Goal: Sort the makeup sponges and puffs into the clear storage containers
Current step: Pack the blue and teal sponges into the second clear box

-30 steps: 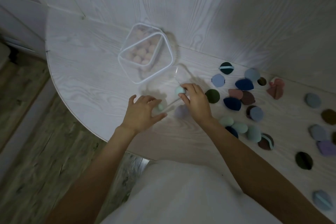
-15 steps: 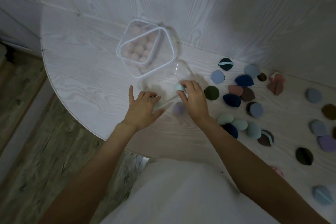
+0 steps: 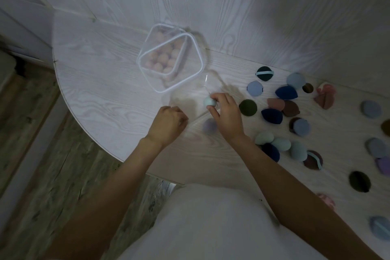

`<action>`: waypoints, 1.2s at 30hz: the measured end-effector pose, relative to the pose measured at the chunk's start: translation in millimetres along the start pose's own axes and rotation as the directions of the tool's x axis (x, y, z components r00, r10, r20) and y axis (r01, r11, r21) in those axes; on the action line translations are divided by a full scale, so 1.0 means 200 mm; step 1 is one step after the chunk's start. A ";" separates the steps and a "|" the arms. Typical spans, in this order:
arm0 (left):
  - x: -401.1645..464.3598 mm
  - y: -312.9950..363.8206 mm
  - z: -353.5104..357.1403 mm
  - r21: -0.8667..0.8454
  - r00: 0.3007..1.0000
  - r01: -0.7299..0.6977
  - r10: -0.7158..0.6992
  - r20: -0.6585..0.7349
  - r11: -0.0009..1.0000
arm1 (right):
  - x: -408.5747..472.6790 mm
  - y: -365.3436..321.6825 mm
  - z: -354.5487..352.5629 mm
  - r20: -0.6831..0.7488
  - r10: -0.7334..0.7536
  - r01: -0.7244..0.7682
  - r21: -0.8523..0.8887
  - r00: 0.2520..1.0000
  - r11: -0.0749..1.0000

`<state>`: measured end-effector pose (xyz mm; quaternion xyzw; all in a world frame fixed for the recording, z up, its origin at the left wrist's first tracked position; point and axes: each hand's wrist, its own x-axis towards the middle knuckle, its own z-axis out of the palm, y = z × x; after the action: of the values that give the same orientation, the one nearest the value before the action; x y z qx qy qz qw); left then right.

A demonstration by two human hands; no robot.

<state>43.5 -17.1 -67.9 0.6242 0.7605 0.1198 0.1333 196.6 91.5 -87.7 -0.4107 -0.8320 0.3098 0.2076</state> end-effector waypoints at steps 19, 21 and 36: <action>-0.02 0.04 0.06 -0.133 0.994 -0.032 0.017 -0.108 0.991 | 0.06 -0.17 0.07 0.163 0.062 -0.003 -0.341 0.985 0.940; -0.01 0.04 0.07 -0.118 0.989 -0.024 0.007 -0.148 0.993 | 0.07 -0.16 0.06 0.177 0.096 -0.035 -0.320 0.980 0.947; -0.02 0.01 0.12 -0.064 0.994 0.006 -0.013 -0.108 0.998 | 0.07 -0.20 0.03 0.144 0.062 0.004 -0.416 0.988 0.909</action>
<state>55.7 -20.1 -89.9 0.6087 0.7653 0.1770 0.1120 162.1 81.3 -63.4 -0.4324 -0.8862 0.1599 0.0461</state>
